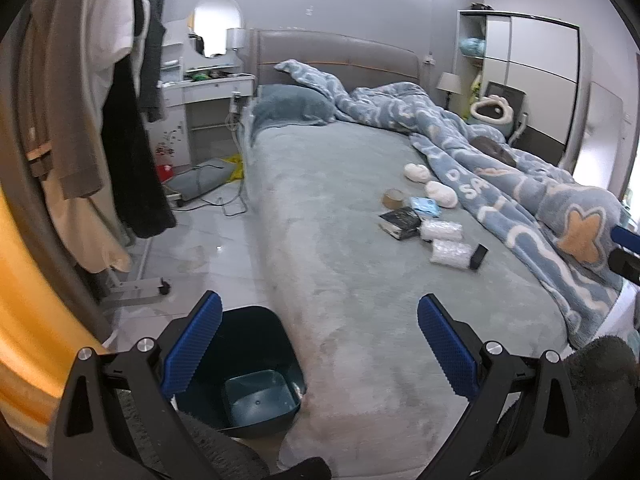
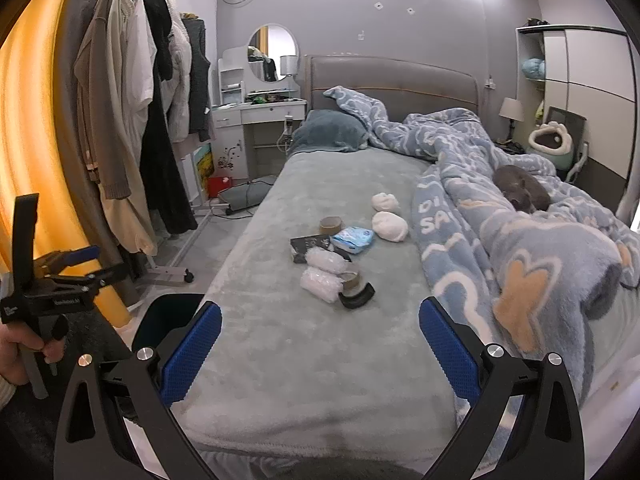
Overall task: Collect trash
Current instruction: 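Move the left tool to the bubble-wrap roll and close on it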
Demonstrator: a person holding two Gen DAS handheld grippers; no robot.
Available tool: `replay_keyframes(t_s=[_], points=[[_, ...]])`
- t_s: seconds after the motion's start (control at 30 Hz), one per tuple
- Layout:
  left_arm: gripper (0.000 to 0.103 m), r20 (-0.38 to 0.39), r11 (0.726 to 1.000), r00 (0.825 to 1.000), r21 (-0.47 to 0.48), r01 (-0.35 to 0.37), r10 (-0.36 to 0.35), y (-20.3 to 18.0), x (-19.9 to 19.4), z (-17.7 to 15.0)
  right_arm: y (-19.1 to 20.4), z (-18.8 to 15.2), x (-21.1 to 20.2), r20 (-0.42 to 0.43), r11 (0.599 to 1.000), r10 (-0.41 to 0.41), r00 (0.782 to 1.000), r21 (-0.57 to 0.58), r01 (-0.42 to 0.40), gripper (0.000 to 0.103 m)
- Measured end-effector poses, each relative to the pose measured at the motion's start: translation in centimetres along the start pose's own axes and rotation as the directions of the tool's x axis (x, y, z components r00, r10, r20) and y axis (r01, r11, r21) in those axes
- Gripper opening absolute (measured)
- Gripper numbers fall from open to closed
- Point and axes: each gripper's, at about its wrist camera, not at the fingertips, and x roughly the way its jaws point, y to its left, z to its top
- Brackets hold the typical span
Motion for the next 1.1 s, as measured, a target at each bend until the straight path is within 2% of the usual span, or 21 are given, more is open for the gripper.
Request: replay_keyframes(t_s=[0.13,0.27,0.4,0.6,0.67,0.77,0.93,1.1], points=[[0.100,-0.005,0.999,0.999,0.016,0.039,-0.039,-0.2,0.7,0.5,0.6,1.3,1.3,-0.024,0.999,0.000,1.000,-0.034,-0.001,0.100],[0.099,-0.009,0.998,0.999,0.050,0.042,-0.042,-0.8,1.6,0.9,0.9,1.8,3.6,-0.045,0.999,0.015,0.999,-0.030,-0.016,0.099],[0.099,-0.030,0.996,0.997,0.051,0.069,-0.067,-0.5,3.1,1.6,1.1,1.8,6.4,-0.084,0.998,0.031,0.996,-0.049,-0.036,0.087],[0.095,-0.052,0.988,0.989,0.068,0.142,-0.138,0.1,5.9,2.9,-0.3,0.9,10.4,-0.165,0.995,0.044,0.985,-0.081,-0.057,0.086],[0.090,-0.066,0.983,0.984,0.059,0.172,-0.168,0.0,7.0,3.3,-0.9,0.7,11.4,-0.183,0.994,0.043,0.982,-0.089,-0.060,0.083],[0.090,-0.076,0.977,0.976,0.057,0.207,-0.203,-0.7,8.5,3.7,-2.0,0.2,12.9,-0.216,0.993,0.049,0.975,-0.093,-0.070,0.082],[0.090,-0.104,0.954,0.955,0.085,0.287,-0.278,-2.7,11.3,4.7,-3.2,-0.4,15.0,-0.256,0.990,0.054,0.965,-0.112,-0.085,0.082],[0.089,-0.154,0.925,0.918,0.052,0.377,-0.365,-4.5,14.5,5.3,-3.9,-0.7,16.8,-0.288,0.986,0.068,0.955,-0.128,-0.109,0.080]])
